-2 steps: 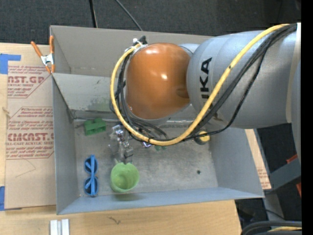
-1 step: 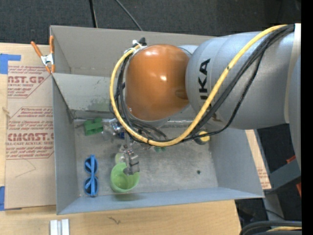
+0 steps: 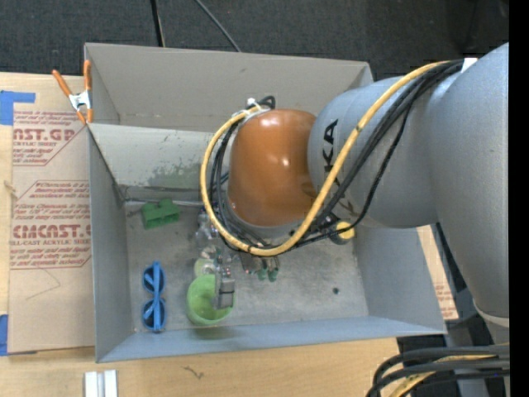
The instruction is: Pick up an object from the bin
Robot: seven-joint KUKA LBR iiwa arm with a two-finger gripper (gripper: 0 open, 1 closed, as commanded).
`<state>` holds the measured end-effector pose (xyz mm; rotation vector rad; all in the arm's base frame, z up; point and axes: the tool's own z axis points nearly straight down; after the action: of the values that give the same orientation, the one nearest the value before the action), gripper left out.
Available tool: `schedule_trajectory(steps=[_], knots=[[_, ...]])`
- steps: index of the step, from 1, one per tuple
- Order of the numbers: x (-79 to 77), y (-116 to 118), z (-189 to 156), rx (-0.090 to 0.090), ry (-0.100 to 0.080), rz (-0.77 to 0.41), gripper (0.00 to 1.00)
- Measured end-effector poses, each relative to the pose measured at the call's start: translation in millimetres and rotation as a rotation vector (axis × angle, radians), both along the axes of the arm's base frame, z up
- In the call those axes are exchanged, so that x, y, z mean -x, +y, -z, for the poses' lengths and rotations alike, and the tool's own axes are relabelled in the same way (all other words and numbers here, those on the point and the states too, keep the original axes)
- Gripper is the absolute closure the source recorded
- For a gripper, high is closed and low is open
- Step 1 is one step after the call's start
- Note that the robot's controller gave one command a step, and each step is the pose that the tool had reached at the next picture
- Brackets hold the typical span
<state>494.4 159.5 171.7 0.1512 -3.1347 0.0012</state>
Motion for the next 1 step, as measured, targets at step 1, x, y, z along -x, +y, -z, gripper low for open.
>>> schedule_trajectory(steps=[1], knots=[[-5.9, -24.4, 91.3, -0.002, -0.003, -0.295, 0.0]])
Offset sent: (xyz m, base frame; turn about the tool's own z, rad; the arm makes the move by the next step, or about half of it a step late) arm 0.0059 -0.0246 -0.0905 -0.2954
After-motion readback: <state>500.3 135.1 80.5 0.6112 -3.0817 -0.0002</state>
